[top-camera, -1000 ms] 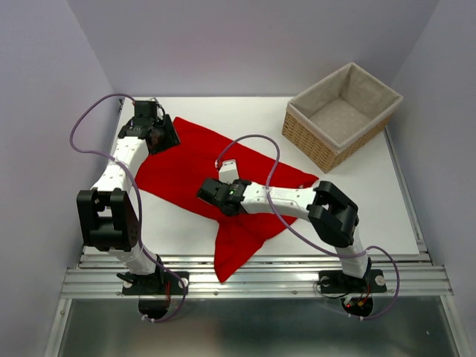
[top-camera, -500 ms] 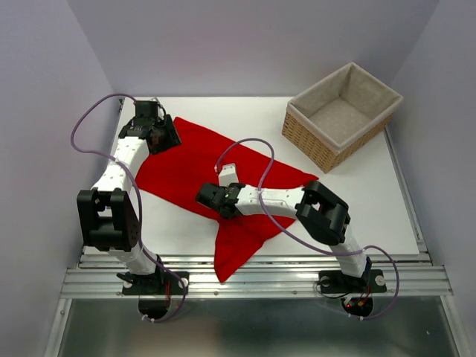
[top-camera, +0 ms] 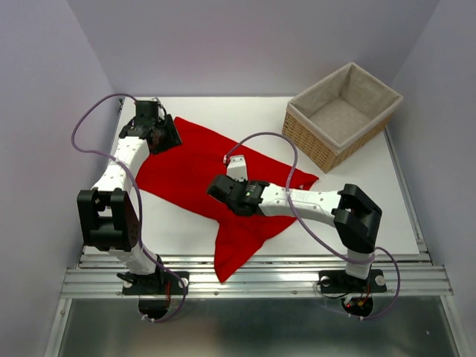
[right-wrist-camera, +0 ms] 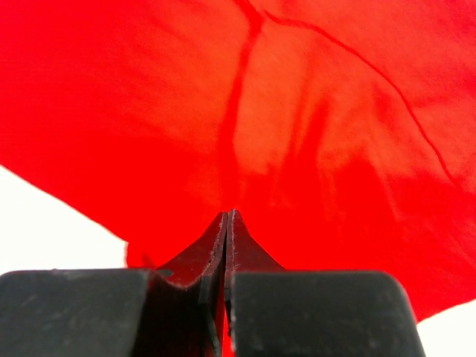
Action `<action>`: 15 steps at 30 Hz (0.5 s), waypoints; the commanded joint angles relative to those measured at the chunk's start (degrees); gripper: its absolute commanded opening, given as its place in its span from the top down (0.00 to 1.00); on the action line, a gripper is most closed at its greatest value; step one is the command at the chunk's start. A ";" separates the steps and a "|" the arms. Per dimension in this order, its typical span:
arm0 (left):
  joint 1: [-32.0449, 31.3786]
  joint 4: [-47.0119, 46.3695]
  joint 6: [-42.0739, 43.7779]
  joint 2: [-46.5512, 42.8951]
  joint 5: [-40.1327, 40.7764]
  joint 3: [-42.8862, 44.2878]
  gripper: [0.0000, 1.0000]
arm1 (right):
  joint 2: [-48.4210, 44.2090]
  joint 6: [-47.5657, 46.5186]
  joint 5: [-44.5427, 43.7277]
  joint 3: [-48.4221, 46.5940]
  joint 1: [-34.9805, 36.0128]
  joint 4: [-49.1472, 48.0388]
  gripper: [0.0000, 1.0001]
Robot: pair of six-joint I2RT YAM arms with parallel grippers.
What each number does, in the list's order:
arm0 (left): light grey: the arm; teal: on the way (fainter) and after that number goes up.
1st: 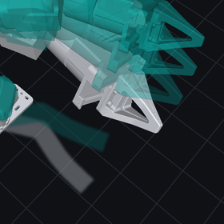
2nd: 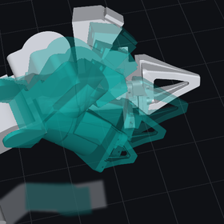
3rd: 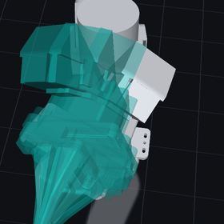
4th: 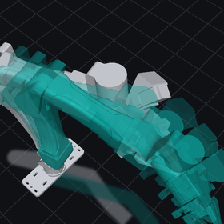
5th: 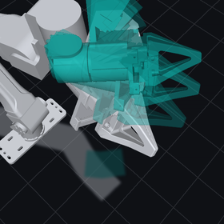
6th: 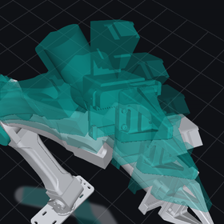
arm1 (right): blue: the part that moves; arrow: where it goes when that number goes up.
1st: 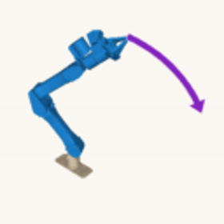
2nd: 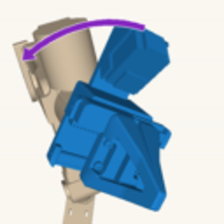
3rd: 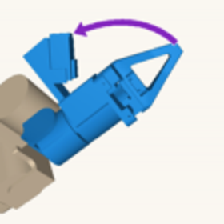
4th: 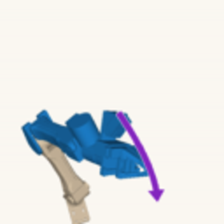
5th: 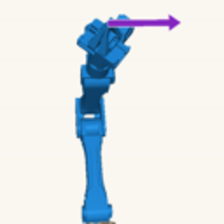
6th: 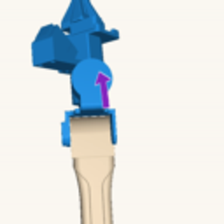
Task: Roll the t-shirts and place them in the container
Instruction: Fold the T-shirt at the center of the board.
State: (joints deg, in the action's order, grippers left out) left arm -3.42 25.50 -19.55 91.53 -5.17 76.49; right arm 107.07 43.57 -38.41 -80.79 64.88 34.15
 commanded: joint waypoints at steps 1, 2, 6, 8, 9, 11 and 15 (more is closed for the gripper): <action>-0.45 -1.15 0.22 -1.35 -0.72 -0.73 0.37 | 0.06 -2.61 1.76 -0.15 -0.28 -6.03 0.95; -0.53 -1.15 0.22 -1.35 -0.72 -0.73 0.37 | 1.12 -2.61 1.85 -0.85 -0.28 -5.59 0.90; -0.62 -1.06 -0.05 -1.61 -0.98 -0.81 0.37 | 6.22 -1.30 1.24 -5.68 -1.42 -1.46 0.58; -0.62 -0.98 0.04 -1.79 -0.98 -0.81 0.36 | 7.62 -0.68 0.89 -6.13 -1.43 -0.41 0.57; -0.62 -0.97 0.13 -1.88 -0.98 -0.90 0.37 | 8.07 -0.42 0.71 -6.22 -2.12 -0.23 0.57; -0.62 -0.71 0.30 -2.05 -0.72 -0.90 0.36 | 8.86 0.02 0.71 -5.96 -2.66 -0.05 0.57; -0.71 -0.62 0.30 -1.97 -0.81 -0.73 0.37 | 10.26 -0.15 0.88 -5.69 -3.18 0.04 0.61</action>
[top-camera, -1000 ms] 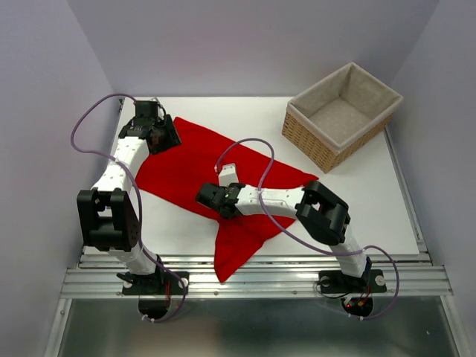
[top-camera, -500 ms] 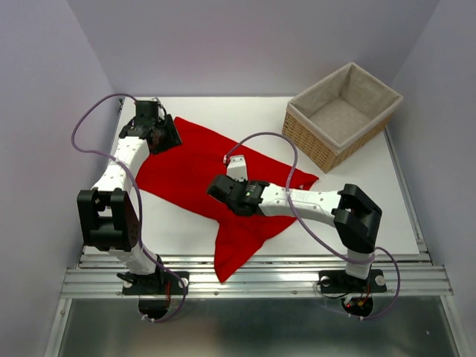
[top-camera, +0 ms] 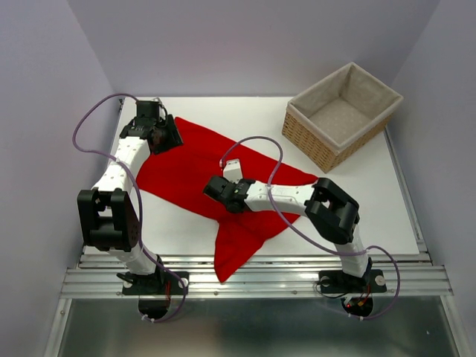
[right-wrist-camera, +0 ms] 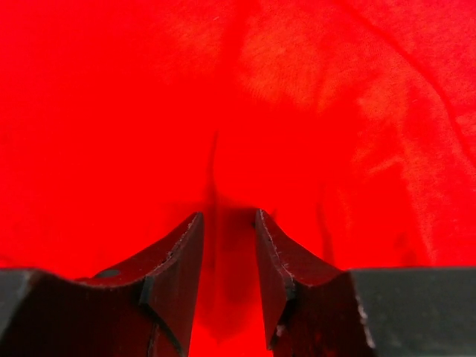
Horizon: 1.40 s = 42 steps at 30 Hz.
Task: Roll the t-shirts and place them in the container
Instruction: Fold the T-shirt at the center of the board.
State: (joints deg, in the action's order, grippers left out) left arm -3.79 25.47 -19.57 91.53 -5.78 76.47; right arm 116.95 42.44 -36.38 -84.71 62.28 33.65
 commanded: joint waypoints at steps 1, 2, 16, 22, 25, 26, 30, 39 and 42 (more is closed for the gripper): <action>-0.34 -0.60 0.41 -1.79 -0.28 -0.70 0.37 | 0.82 1.07 -1.24 -1.69 -1.10 0.63 0.61; -0.34 -0.51 0.41 -1.79 -0.28 -0.62 0.37 | 1.09 1.07 -1.15 -1.60 -1.11 0.72 0.62; -0.51 -0.43 0.68 -0.91 -0.99 0.35 0.36 | -6.28 0.46 0.95 1.73 -1.64 -2.88 0.99; -0.60 0.01 0.76 -0.30 -0.99 1.49 0.37 | -13.93 -3.32 10.16 9.28 -2.69 -12.89 0.99; -0.87 -0.16 1.11 -0.12 -0.90 1.05 0.37 | -16.13 -5.08 13.52 12.10 -3.22 -15.98 0.99; -0.87 -0.16 1.12 0.05 -0.90 0.79 0.37 | -16.40 -5.26 14.14 12.63 -3.74 -16.77 0.99; -1.04 0.01 1.29 0.58 -1.16 0.61 0.36 | -16.66 -4.03 16.87 14.74 -7.25 -17.65 0.84; -1.39 -0.07 1.20 0.23 -1.08 0.00 0.37 | -20.79 -1.39 16.79 19.84 -14.56 -15.99 0.46; -1.57 -0.34 0.94 0.32 -1.25 -0.18 0.36 | -21.41 -0.52 14.85 19.49 -15.79 -12.30 0.50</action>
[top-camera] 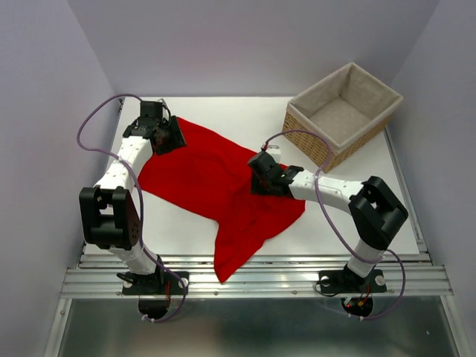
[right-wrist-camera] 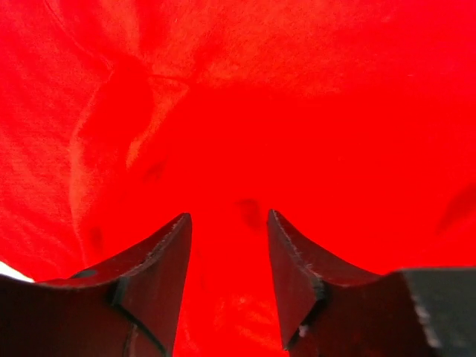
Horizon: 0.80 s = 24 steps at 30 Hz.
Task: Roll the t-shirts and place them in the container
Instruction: Fold the T-shirt at the center of the board.
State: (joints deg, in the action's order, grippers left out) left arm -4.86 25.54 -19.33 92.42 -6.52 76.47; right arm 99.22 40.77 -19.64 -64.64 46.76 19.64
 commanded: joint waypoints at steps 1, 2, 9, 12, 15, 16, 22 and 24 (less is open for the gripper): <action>-0.59 -0.49 0.61 -0.58 -0.59 -0.26 0.36 | -4.47 2.45 -2.42 -0.40 -1.75 2.59 0.51; -0.67 -0.49 0.61 -0.49 -0.59 -0.27 0.37 | -5.08 2.90 -2.51 0.21 -2.28 2.95 0.51; -1.03 -0.75 0.44 -0.31 -0.51 -0.18 0.37 | -10.62 6.51 0.74 7.07 -7.55 3.30 0.51; -1.20 -0.67 0.35 -0.31 -0.42 -0.35 0.36 | -12.72 9.58 3.55 10.32 -9.75 2.95 0.49; -1.29 -0.84 0.35 -0.31 -0.42 -0.35 0.36 | -14.66 11.87 6.10 14.00 -10.37 0.59 0.48; -1.38 -0.76 0.35 -0.31 -0.33 -0.44 0.36 | -15.63 12.22 6.80 14.71 -10.38 0.05 0.48; -1.64 -1.02 0.52 -0.49 -0.07 -0.88 0.36 | -15.20 14.68 9.18 17.27 -10.99 -2.41 0.49; -1.73 -0.84 0.44 -0.31 -0.07 -0.79 0.36 | -14.67 15.21 9.00 17.27 -10.99 -3.03 0.50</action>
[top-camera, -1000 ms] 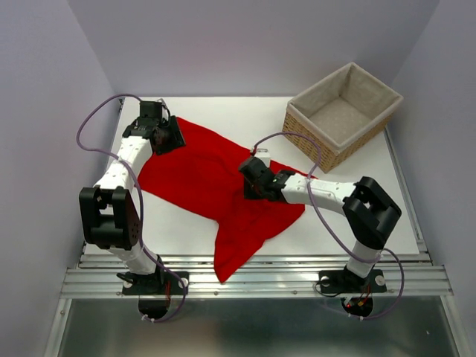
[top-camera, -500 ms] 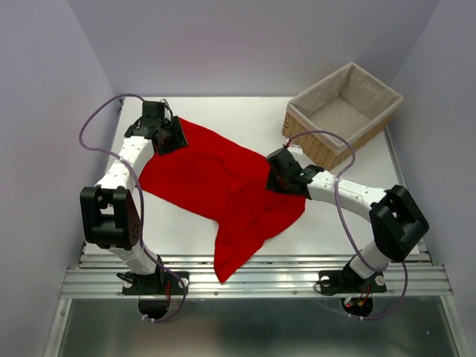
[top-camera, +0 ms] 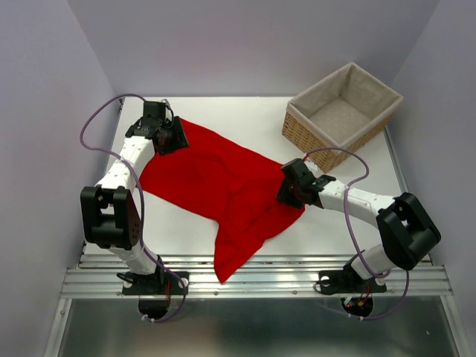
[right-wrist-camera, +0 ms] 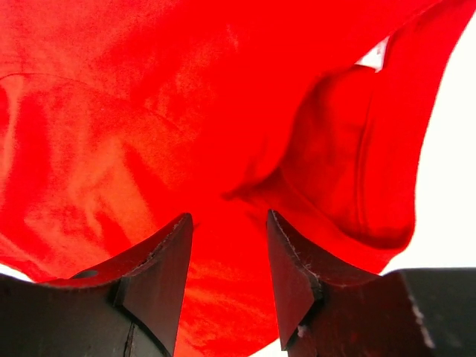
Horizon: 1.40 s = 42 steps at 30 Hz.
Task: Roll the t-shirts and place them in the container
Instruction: Fold the T-shirt at the center of the board.
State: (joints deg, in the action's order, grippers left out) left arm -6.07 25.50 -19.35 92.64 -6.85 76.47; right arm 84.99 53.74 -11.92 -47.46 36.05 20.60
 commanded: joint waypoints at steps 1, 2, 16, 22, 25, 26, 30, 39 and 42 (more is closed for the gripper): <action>-0.53 -0.89 0.46 -0.62 0.35 -0.79 0.36 | -0.18 2.25 1.11 -0.17 -0.28 -3.90 0.51; -0.61 -0.89 0.46 -0.53 0.35 -0.79 0.36 | 0.35 2.16 0.76 -0.35 -0.28 -3.99 0.51; -0.79 -0.71 0.46 -0.53 0.26 -0.88 0.37 | 5.36 -0.03 -0.12 -2.72 -1.95 -4.25 0.66; -0.79 -0.97 0.63 -0.27 0.44 -1.49 0.37 | 3.26 0.23 -1.78 -1.23 -3.09 -4.34 0.94; -0.79 -1.50 0.63 0.00 0.35 -2.28 0.37 | 1.15 0.05 -2.58 -0.44 -3.09 -4.25 0.99; -0.79 -1.76 0.55 0.17 0.26 -2.37 0.37 | 0.79 0.05 -3.10 0.17 -3.09 -4.25 0.99; -0.79 -2.56 0.11 1.05 -0.62 -3.51 0.37 | -0.44 -0.03 -3.72 1.05 -3.71 -3.73 0.99; -0.79 -3.44 -0.24 3.95 -2.72 -4.83 0.37 | 0.96 -2.58 -5.48 -2.62 -5.64 0.14 0.89; -0.79 -3.79 -0.77 3.95 -3.61 -4.84 0.37 | -0.17 -4.16 -6.09 -4.65 -5.64 2.68 0.68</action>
State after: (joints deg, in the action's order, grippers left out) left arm -6.44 22.81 -19.59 96.88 -8.47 72.47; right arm 85.78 52.40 -15.00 -47.79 30.79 19.86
